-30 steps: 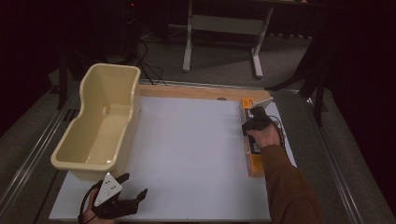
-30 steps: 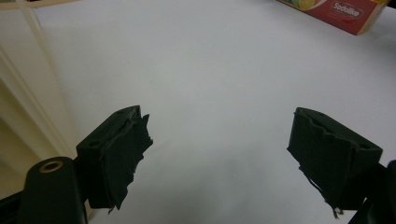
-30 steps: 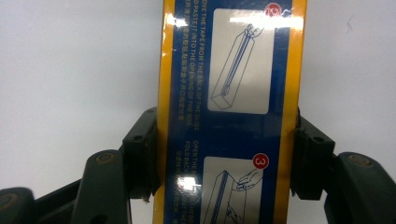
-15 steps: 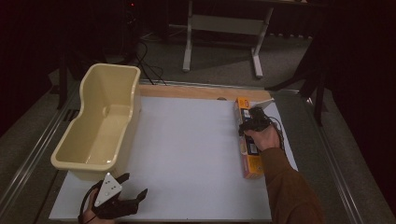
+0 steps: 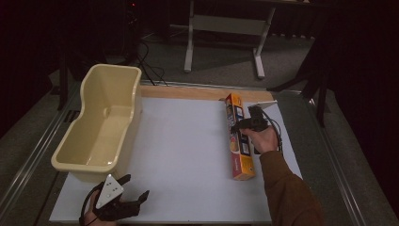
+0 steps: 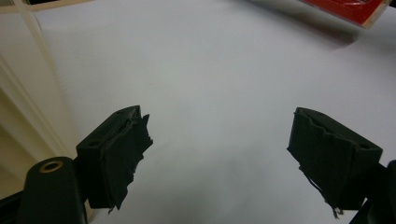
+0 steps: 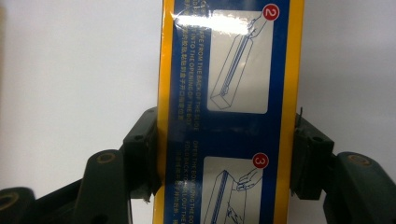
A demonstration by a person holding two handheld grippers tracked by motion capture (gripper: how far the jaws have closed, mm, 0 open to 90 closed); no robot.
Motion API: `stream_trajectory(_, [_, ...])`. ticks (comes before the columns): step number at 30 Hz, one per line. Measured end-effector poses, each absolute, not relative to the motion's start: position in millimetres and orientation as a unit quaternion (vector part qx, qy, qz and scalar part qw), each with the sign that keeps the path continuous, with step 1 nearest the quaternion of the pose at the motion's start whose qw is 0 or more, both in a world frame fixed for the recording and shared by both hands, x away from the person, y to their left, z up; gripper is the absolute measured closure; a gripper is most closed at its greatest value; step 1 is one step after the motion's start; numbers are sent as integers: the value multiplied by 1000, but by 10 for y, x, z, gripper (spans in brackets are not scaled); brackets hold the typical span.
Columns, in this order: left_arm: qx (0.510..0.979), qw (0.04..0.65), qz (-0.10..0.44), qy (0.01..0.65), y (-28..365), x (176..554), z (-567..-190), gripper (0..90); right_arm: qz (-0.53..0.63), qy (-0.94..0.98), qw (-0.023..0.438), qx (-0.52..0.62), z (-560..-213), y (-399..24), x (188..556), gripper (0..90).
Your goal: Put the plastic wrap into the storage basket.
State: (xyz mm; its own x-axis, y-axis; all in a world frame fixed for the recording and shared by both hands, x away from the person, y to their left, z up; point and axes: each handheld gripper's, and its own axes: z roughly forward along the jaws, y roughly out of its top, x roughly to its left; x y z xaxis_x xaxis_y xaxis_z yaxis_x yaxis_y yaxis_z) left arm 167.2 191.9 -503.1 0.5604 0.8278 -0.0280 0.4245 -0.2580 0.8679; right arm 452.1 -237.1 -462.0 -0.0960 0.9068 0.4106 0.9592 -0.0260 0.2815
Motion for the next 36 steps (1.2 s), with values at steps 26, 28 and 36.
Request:
stream_trajectory(26, [759, 451, 225, 413, 1924, 1671, -5029, 184, -364, -667, 147, -633, -4499, -1917, 4378, 392])
stream_trajectory(28, [759, 451, 225, 413, 1924, 1671, -5030, 184, -372, -663, 152, -632, -4487, -1893, 4368, 392])
stream_trajectory(36, [758, 451, 225, 413, 1925, 1668, -5027, 184, -397, -647, 171, -628, -4430, -1813, 4352, 393])
